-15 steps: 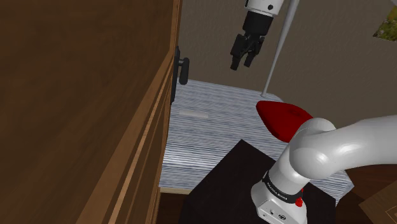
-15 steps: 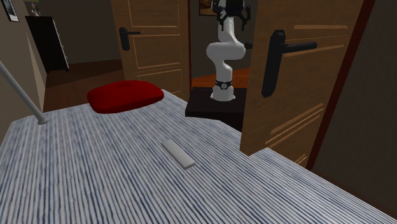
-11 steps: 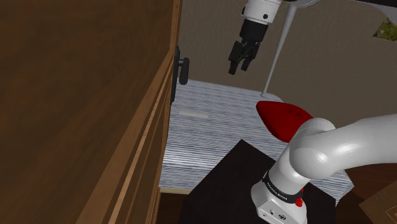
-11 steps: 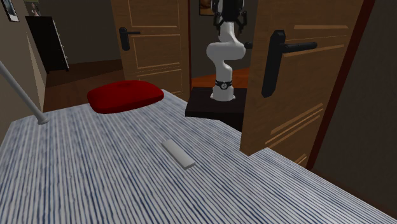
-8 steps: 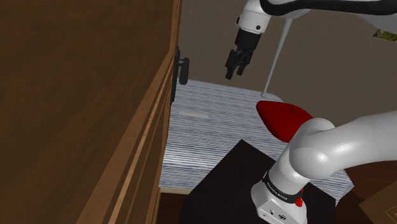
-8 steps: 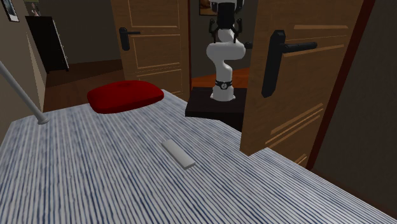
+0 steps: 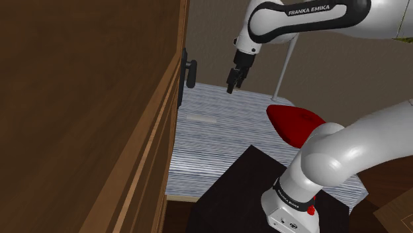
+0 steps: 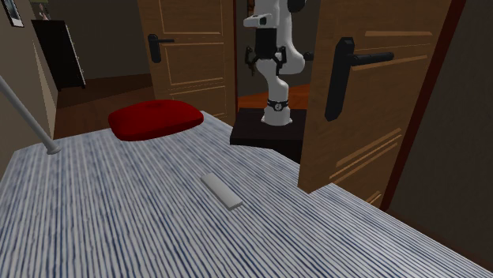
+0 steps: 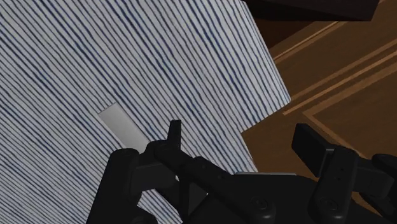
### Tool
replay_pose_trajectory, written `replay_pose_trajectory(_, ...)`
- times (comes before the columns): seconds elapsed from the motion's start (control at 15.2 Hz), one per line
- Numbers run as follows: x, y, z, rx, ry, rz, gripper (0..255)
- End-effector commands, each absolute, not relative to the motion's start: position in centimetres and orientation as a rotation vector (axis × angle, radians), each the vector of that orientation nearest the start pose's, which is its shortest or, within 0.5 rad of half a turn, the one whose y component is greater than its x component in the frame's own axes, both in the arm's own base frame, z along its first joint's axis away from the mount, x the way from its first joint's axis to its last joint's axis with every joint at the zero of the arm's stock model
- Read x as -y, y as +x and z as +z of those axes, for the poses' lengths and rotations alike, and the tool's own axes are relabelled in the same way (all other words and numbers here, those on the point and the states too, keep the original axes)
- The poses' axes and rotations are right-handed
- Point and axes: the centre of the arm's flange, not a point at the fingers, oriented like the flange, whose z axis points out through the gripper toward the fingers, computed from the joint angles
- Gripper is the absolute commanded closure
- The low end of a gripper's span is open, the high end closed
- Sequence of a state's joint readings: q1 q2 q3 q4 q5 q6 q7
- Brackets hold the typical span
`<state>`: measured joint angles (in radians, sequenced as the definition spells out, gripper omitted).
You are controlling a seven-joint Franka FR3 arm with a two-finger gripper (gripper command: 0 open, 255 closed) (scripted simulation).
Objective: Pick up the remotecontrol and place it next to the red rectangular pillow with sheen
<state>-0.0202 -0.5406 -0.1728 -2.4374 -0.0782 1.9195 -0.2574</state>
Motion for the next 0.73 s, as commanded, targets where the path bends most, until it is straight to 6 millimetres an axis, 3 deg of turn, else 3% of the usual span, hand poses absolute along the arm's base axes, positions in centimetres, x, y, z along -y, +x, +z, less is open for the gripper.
replay_pose_trajectory(0.0, 9.6, 39.5, 47.4, 0.221, -3.123, -0.032, 0)
replay_pose_trajectory(0.66, 15.1, 46.5, 37.5, 0.420, -3.100, -0.018, 0)
